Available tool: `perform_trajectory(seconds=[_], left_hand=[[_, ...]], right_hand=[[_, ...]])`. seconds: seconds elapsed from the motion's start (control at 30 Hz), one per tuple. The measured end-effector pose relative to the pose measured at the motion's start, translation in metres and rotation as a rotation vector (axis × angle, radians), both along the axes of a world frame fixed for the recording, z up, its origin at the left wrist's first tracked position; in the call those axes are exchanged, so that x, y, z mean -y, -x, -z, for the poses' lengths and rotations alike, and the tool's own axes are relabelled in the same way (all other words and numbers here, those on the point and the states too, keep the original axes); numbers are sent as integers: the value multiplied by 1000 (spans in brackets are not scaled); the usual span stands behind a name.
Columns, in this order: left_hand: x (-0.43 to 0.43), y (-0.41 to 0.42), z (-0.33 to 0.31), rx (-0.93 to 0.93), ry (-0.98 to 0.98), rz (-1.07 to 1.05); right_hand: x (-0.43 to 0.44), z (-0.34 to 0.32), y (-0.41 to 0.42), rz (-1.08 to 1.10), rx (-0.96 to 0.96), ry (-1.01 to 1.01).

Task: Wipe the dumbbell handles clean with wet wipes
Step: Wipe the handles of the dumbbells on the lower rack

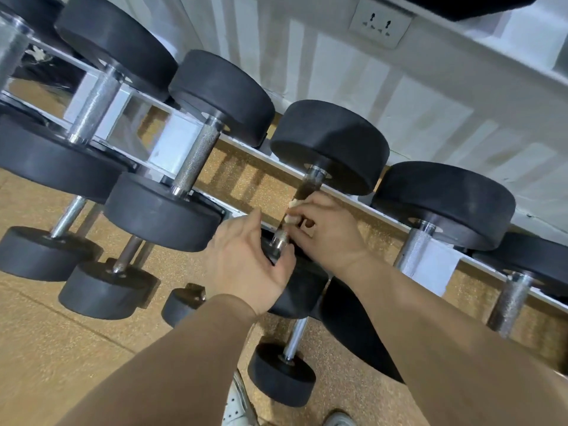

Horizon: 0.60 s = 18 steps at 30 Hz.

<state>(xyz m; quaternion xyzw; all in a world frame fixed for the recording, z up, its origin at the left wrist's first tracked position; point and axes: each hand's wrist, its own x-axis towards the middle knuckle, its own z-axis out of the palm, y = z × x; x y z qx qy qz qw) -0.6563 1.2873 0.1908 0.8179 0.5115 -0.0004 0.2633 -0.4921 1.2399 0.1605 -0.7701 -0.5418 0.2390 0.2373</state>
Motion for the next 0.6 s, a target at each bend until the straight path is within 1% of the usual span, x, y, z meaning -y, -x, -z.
perform_trajectory(seconds=[0.07, 0.13, 0.17, 0.27, 0.33, 0.37, 0.43, 0.5, 0.57, 0.6], left_hand=[[0, -1, -3, -16, 36, -25], [0, -2, -6, -19, 43, -28], [0, -2, -5, -19, 44, -22], [-1, -2, -4, -25, 50, -3], [-3, -2, -2, -32, 58, 1], [-4, -2, -2, -29, 63, 0], [-4, -2, 0, 0, 79, -8], [-3, -2, 1, 42, 75, -25], [-2, -1, 3, 73, 61, -33], [-1, 0, 3, 85, 54, -35]], right_hand=[[-1, -1, 2, -95, 23, 23], [-10, -3, -1, -139, 91, 20], [-16, -5, -4, -114, 119, 11], [-25, -5, -14, 99, 161, -54], [-23, -4, -6, 147, 206, -56], [-20, -4, 0, 113, 214, -34], [-14, -3, 9, -14, 133, 103], [-9, -1, 9, -214, 106, 197], [-11, -5, -1, -341, 142, 230], [-14, -5, -5, -368, 218, 191]])
